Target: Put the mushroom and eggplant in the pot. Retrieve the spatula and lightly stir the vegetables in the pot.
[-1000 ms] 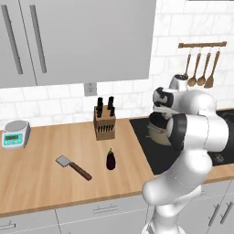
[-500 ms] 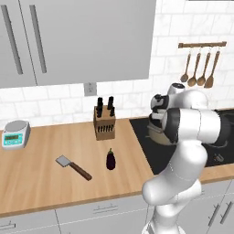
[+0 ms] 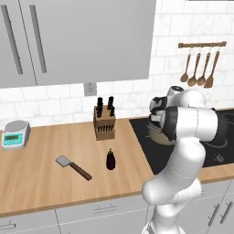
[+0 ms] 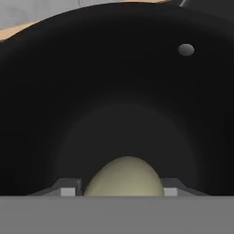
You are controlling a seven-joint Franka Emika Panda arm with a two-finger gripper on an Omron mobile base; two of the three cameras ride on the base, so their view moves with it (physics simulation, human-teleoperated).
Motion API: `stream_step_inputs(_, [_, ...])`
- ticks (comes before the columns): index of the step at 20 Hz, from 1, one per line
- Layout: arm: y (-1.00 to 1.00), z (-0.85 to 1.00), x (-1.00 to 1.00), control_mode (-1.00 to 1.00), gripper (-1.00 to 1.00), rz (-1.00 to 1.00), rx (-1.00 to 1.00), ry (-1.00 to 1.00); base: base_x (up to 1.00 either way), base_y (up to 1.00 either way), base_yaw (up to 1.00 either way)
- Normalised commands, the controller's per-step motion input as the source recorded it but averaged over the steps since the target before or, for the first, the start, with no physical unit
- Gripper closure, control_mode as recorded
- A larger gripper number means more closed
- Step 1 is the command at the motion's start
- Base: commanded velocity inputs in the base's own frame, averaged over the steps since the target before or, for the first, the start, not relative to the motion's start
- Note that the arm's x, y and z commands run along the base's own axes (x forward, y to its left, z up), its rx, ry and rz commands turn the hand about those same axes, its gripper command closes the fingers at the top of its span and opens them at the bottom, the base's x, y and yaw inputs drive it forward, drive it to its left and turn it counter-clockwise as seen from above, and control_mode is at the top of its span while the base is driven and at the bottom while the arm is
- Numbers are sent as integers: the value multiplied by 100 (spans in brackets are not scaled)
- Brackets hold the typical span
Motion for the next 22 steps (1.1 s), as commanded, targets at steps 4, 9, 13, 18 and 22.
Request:
stream_step_inputs(4, [0,26,-8,-100,-100,2,1,0,0,0,0])
stream_step_inputs(9, [0,61,-17,-100,-100,2,2,-1,0,0,0])
stream_step_inputs(13, [32,88,-79,-100,-100,0,1,-15,0,0,0])
stream_step_inputs(18, [95,66,-100,-100,-100,0,0,-7,0,0,0])
stream_step_inputs(22, [100,32,-96,-100,-100,0,0,0,0,0,0])
